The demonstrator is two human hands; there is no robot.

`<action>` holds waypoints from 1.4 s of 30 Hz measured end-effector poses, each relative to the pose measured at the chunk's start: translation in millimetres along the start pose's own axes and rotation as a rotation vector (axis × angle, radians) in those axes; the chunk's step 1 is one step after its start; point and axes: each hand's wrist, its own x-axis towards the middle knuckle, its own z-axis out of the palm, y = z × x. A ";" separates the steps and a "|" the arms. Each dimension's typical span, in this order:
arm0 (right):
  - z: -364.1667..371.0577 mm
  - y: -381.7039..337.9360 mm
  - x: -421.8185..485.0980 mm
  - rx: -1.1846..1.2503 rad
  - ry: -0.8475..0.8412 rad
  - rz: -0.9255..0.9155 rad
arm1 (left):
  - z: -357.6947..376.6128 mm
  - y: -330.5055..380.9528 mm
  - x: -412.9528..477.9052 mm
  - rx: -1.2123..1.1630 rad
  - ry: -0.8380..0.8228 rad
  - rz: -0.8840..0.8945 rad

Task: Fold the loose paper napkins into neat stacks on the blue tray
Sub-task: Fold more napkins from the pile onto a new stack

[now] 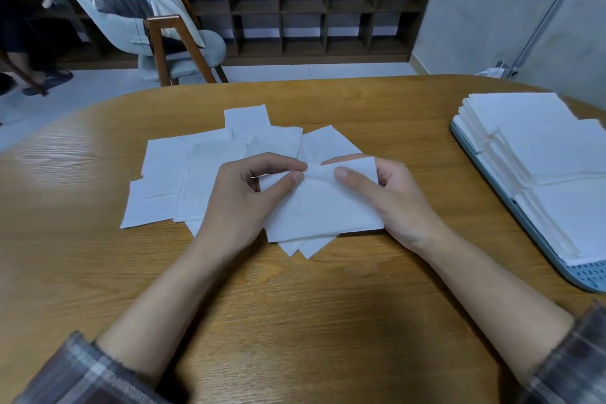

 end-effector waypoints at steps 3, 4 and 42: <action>0.6 1.7 2.2 -0.006 0.028 -0.004 | 2.8 -1.6 -0.1 -0.007 0.018 -0.005; 0.5 2.4 2.4 -0.022 0.037 -0.018 | 3.8 -1.8 -0.4 -0.008 0.026 -0.008; -9.2 -2.9 2.9 -0.017 -0.089 -0.124 | -0.6 -12.3 7.2 -0.026 0.071 -0.042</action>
